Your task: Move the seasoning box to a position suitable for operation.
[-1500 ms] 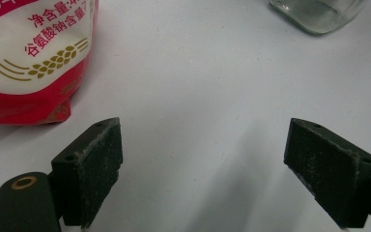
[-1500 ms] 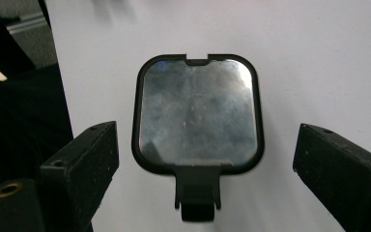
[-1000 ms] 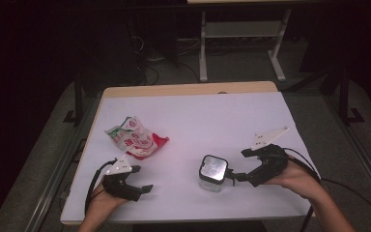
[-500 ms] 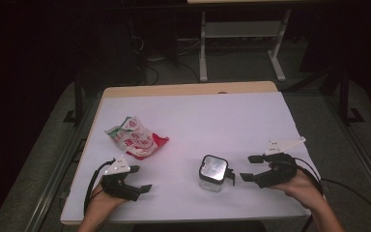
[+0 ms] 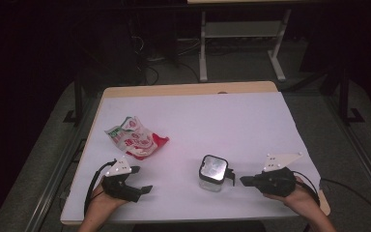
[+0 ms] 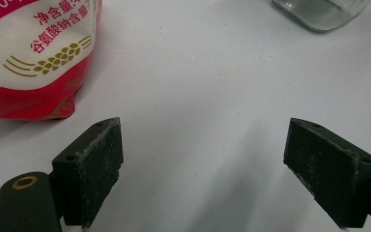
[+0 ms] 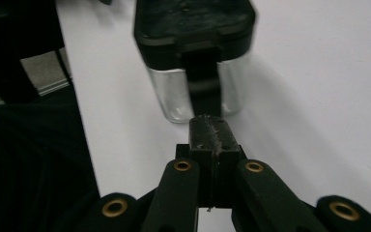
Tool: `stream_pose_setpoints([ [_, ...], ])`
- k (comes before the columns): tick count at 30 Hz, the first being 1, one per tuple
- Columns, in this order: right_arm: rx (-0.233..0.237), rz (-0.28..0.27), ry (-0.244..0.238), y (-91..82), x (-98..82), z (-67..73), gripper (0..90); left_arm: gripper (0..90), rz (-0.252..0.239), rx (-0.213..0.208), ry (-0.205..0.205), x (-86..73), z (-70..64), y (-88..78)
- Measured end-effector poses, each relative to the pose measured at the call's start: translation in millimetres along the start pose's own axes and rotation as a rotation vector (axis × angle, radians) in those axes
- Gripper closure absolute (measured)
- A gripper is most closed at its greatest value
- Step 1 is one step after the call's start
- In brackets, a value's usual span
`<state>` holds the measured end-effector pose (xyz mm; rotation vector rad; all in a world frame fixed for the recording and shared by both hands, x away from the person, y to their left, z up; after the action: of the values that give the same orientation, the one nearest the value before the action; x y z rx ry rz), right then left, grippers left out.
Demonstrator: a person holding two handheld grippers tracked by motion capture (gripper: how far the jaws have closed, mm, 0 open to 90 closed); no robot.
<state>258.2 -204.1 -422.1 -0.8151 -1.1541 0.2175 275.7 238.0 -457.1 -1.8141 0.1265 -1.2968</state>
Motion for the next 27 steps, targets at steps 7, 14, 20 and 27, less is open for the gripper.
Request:
stream_pose_setpoints([
  [7,0.056,0.024,-0.032,15.1,3.7,9.8,89.7,13.6,-0.001,-0.001,-0.001,-1.0,0.4,0.0],
  [14,0.065,0.041,-0.037,24.3,3.1,10.5,89.7,13.6,0.005,-0.003,0.006,0.0,-1.3,0.9],
  [20,0.052,0.045,-0.031,25.9,3.2,7.8,89.8,13.6,0.006,-0.003,0.008,0.3,-1.5,0.9],
  [27,0.042,0.045,-0.032,27.3,3.0,4.8,89.8,13.6,0.0,-0.005,0.006,0.6,-2.2,1.0],
])
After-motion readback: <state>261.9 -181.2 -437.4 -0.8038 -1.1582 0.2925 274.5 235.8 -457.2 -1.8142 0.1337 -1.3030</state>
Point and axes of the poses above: each handheld gripper's, and its own axes: y roughly forward along the jaws, x roughly out of its top, z roughly to its left, the point moved 2 cm from there along y, roughly forward along the jaws, and after that the axes turned 4 degrees about z, right-handed, at the moved point
